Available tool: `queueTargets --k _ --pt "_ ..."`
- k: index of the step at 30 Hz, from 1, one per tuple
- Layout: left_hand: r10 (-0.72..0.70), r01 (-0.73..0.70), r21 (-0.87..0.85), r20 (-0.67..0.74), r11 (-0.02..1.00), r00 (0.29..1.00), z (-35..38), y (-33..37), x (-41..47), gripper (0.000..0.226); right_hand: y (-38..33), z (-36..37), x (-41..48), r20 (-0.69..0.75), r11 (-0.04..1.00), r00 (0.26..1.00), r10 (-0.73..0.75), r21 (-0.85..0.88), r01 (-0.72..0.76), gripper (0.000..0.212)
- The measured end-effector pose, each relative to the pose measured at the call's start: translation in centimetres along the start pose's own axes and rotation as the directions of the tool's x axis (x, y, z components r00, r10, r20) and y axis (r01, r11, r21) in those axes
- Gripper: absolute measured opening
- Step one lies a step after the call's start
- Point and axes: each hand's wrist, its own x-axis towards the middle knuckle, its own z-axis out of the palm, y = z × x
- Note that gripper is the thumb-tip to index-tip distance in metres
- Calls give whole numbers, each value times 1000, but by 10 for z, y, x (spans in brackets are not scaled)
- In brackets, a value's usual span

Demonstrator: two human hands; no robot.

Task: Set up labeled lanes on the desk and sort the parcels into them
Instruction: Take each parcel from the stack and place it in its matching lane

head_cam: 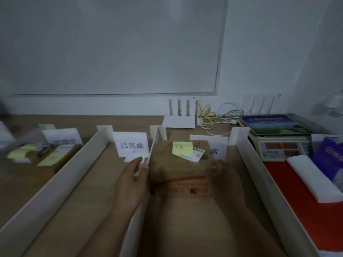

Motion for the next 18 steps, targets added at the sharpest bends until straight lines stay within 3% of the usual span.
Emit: queueTargets --k 3,6,11,18 --pt "-10 16 89 -71 996 997 -46 -15 -59 35 -18 4 -54 42 991 997 -70 -115 75 23" --pt "-32 58 170 -149 984 988 -94 -30 -113 35 -45 9 -110 98 955 967 -235 -165 248 28" --pt "-77 154 216 -330 964 941 -170 -43 -199 37 -91 22 -201 305 871 853 -422 -124 475 35" --pt "-239 294 47 -466 955 852 -274 -72 -297 33 -158 58 -312 498 774 639 -586 110 624 35"
